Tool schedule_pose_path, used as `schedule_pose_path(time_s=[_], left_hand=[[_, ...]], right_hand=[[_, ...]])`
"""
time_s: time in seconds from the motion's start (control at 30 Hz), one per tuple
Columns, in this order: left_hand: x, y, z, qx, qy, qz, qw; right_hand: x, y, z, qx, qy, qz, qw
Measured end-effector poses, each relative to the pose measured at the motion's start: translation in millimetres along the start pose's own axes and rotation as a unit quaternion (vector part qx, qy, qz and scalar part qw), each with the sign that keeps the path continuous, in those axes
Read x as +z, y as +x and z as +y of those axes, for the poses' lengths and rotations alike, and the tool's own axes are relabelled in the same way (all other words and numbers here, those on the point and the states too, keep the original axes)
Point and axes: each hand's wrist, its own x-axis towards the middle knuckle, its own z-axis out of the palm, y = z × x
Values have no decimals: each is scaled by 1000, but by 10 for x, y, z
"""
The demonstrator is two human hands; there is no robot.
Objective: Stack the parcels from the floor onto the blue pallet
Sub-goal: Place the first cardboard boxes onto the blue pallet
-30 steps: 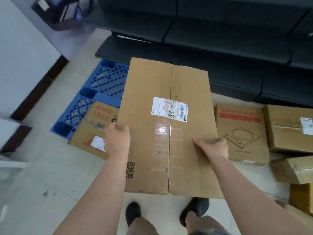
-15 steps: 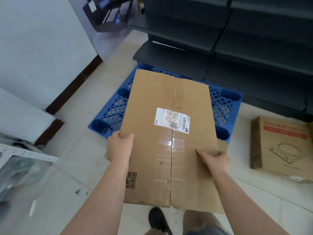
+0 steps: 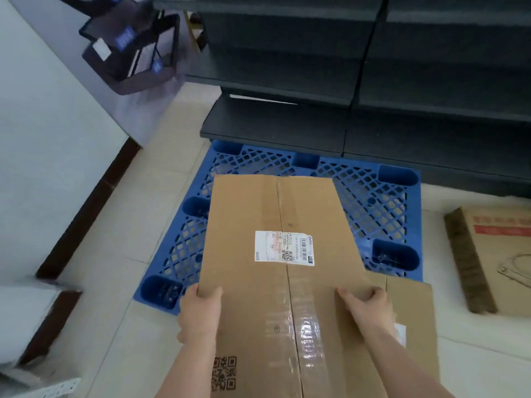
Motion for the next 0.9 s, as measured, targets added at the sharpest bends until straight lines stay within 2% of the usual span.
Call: schedule_pose_path(time_s=[0.17, 0.4, 0.6, 0.7, 0.8, 0.83, 0.9], left_hand=[[268, 825, 701, 18, 26, -17, 999], [909, 1619, 1923, 87, 43, -52, 994], [1680, 2392, 2890, 129, -22, -115, 985], [2111, 2792, 3058, 142, -51, -122, 981], [2562, 3212, 2957, 151, -75, -144, 975], [2711, 3339, 2866, 147, -72, -157, 974], [2991, 3571, 2532, 147, 13, -177, 973]], right_hand=[[210, 510, -619, 35, 6, -3, 999], [260, 1360, -1445, 72, 31, 64, 995], [384, 2469, -2119, 35, 57, 131, 989], [549, 3060, -2288, 15, 74, 147, 986], [846, 3575, -2248, -13, 61, 144, 988], [974, 3707, -2170, -19, 55, 128, 990], [1270, 3899, -1885, -22, 25, 62, 998]])
